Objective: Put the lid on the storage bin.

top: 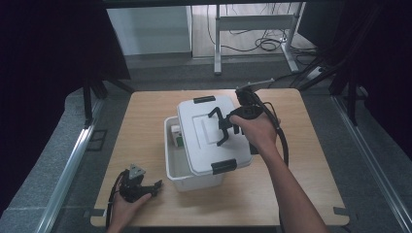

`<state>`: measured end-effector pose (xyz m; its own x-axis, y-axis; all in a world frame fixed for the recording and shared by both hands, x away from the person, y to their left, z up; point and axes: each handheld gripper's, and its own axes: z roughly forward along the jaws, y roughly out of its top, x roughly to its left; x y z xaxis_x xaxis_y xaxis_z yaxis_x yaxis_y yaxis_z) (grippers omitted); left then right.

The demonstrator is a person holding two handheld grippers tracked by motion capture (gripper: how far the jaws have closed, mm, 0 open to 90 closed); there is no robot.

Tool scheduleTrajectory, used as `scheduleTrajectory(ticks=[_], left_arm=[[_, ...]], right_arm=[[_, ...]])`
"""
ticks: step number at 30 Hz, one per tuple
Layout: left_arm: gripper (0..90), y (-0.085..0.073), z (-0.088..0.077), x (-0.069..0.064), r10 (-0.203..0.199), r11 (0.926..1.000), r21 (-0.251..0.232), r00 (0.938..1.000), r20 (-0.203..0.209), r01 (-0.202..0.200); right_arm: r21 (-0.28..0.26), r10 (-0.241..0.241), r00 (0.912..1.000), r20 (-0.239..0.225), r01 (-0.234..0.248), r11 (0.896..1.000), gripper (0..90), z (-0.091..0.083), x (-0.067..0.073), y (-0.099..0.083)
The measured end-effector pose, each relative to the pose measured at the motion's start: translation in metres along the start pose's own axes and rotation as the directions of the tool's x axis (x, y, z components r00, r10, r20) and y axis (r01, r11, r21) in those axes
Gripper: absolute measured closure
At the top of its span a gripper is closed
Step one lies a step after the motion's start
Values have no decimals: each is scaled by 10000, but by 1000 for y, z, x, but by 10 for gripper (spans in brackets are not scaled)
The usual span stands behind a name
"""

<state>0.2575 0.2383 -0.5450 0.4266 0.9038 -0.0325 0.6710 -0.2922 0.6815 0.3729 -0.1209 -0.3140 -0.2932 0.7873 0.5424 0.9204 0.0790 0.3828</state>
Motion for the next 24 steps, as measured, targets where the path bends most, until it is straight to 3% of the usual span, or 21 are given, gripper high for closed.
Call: scheduleTrajectory(ticks=[24], left_arm=[[122,0,0,0,-2,10000,9,10000,8,2]], right_arm=[[181,239,9994,-240,-235,9996,850,19,21,2]])
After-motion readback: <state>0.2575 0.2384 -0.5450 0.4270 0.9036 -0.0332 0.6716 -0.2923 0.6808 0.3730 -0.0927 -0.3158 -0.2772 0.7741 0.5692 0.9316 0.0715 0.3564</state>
